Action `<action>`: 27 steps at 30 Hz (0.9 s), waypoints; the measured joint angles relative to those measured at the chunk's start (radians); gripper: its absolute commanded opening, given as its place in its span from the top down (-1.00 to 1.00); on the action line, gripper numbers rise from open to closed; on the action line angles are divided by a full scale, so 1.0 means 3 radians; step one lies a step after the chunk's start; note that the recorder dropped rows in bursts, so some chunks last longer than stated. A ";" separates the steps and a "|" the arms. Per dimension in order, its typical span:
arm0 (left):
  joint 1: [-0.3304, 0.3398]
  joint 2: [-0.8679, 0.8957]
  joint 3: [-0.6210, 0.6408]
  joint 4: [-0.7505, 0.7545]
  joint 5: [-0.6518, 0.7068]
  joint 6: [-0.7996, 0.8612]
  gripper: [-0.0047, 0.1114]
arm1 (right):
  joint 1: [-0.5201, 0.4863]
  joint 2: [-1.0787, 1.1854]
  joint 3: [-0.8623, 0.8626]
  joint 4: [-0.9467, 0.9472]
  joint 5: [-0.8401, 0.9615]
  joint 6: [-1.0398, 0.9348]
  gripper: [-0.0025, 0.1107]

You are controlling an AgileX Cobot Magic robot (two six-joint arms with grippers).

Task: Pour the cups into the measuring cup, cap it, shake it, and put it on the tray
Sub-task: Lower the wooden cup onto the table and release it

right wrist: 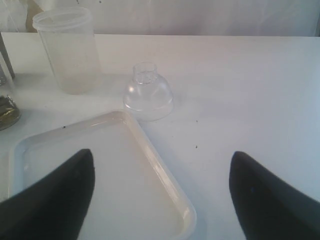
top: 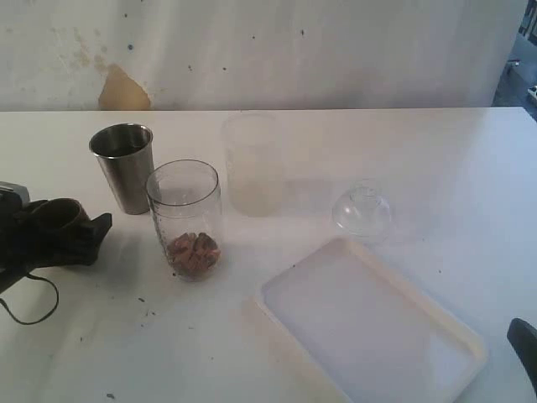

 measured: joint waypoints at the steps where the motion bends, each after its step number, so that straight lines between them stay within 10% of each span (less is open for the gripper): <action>1: 0.0000 0.0000 0.0000 0.0000 -0.0006 0.0000 -0.89 | 0.0000 0.0000 0.0000 0.0000 0.0000 0.0000 -0.27; 18: 0.0000 -0.0940 0.0018 -0.0022 -0.0016 -0.0027 -0.81 | 0.0000 0.0000 0.0000 0.0000 0.0000 0.0000 -0.27; 24: 0.0000 -0.1777 0.0307 -0.0320 -0.0029 -0.0244 0.59 | 0.0000 0.0000 0.0000 0.0000 0.0000 0.0000 -0.27; 27: 0.0000 -0.2150 0.0396 -0.0314 -0.0029 -0.0305 0.92 | 0.0000 0.0000 0.0000 0.0000 0.0000 0.0000 -0.27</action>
